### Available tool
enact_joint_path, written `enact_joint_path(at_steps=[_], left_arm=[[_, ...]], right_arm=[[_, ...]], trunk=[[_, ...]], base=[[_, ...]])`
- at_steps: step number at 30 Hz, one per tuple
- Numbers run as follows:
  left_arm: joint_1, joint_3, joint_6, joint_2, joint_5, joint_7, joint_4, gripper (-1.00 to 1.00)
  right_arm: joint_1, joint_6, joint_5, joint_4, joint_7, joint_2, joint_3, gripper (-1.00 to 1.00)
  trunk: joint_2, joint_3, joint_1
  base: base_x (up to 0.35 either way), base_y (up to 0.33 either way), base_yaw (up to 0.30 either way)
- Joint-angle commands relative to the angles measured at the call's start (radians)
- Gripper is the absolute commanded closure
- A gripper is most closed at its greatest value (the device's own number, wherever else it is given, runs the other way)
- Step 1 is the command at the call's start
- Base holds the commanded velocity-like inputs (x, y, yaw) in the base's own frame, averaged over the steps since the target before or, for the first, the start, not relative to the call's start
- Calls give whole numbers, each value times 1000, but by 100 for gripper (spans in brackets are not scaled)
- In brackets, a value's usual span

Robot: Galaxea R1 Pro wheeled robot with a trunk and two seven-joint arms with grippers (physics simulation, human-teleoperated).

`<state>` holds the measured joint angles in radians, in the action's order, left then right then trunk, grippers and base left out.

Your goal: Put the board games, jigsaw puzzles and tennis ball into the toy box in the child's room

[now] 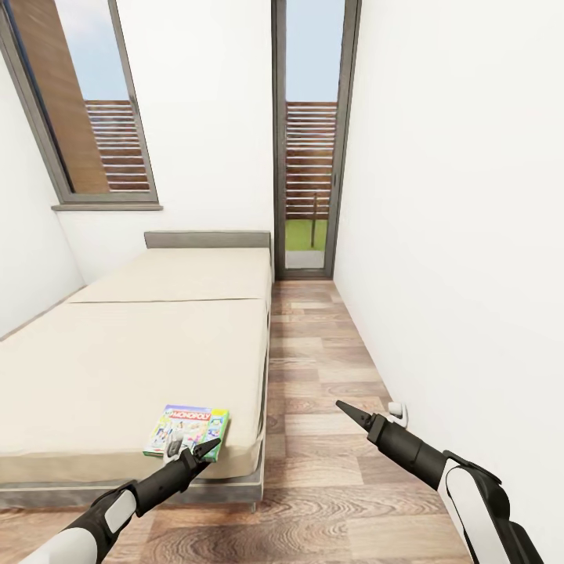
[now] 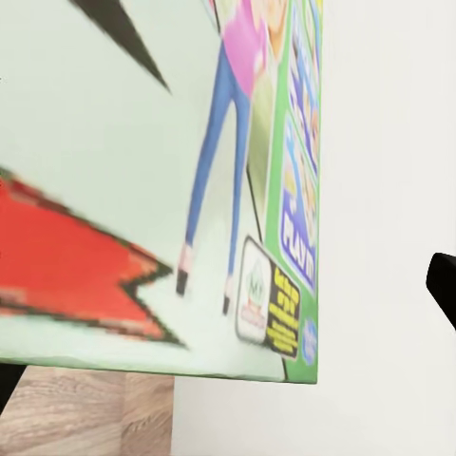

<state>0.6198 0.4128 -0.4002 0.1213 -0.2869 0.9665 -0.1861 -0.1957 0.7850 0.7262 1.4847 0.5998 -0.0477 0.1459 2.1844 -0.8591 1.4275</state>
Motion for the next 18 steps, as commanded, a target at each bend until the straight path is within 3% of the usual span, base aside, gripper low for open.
enact_joint_path(at_steps=[1,9,10,18], left_arm=[[1,17,3,0,-21,1,-1,-100],[1,17,4,0,-21,2,-1,-100],[1,17,4,0,-21,3,-1,100],[1,17,4,0,-21,3,0,100]], right_arm=[[-1,7,2,0,2,0,1,-100],[-1,7,2,0,2,0,1,-100],[-1,7,2,0,2,0,1,-100],[-1,7,2,0,2,0,1,-100]], trunk=[[0,-1,0],[0,-1,0],[0,-1,0],[0,-1,0]], base=[[0,0,0],[0,0,0],[0,0,0],[0,0,0]])
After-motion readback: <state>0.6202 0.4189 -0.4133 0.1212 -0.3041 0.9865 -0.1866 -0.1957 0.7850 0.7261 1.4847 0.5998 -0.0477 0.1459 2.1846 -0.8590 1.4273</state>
